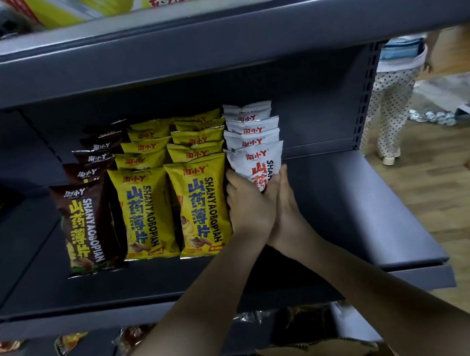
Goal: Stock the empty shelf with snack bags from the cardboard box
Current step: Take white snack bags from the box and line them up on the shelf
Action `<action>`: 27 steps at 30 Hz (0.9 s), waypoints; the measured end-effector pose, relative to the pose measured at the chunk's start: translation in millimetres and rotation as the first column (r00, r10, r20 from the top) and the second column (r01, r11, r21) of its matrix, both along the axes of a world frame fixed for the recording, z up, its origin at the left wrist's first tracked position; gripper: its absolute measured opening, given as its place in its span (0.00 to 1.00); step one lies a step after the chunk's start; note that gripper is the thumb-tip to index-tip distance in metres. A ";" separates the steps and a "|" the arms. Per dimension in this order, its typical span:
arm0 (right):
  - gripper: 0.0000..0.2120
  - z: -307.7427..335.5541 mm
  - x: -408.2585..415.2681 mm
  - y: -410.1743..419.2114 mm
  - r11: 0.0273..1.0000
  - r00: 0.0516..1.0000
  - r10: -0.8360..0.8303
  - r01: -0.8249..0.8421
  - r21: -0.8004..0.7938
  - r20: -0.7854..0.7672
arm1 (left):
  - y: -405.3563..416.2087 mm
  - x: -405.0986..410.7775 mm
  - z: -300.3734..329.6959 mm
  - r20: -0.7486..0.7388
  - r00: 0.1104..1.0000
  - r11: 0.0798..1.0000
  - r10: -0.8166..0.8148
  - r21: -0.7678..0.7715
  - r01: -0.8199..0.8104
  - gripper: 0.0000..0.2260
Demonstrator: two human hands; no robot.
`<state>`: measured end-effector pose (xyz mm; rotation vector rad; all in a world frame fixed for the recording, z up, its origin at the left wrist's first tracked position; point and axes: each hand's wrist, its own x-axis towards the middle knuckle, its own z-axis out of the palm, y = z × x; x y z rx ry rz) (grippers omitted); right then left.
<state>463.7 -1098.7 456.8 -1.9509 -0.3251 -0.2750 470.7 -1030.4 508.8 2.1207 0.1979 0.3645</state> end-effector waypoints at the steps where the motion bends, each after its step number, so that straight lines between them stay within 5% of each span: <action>1: 0.51 2.6 -2.1 0.3 0.997 0.999 0.031 -0.032 0.071 0.004 | 0.1 1.0 -0.1 -0.007 1.000 1.000 -0.003 -0.019 0.003 0.39; 4: 0.38 11.7 1.3 1.1 0.981 0.996 0.080 -0.084 0.173 0.029 | 0.6 2.5 -1.7 -0.001 1.000 0.999 -0.010 -0.033 0.010 0.43; 11: 0.28 8.0 12.5 -6.8 0.997 0.995 0.077 -0.079 0.021 0.057 | 0.3 5.3 -4.2 0.028 1.000 1.000 -0.012 -0.013 0.012 0.44; 18: 0.42 -2.0 23.9 -5.5 0.999 0.995 -0.018 0.021 0.030 -0.097 | 2.9 2.6 0.4 -0.020 1.000 0.997 -0.021 0.072 0.022 0.42; 22: 0.50 -18.9 40.9 -15.6 0.991 0.974 -0.019 -0.012 -0.133 -0.226 | 3.8 -0.7 9.2 -0.079 0.997 0.991 -0.023 0.132 0.033 0.40; 27: 0.16 13.7 -4.4 -21.6 0.970 0.980 -0.087 0.043 -0.239 -0.178 | 0.4 -19.3 11.3 -0.096 0.995 0.970 -0.001 0.241 0.024 0.33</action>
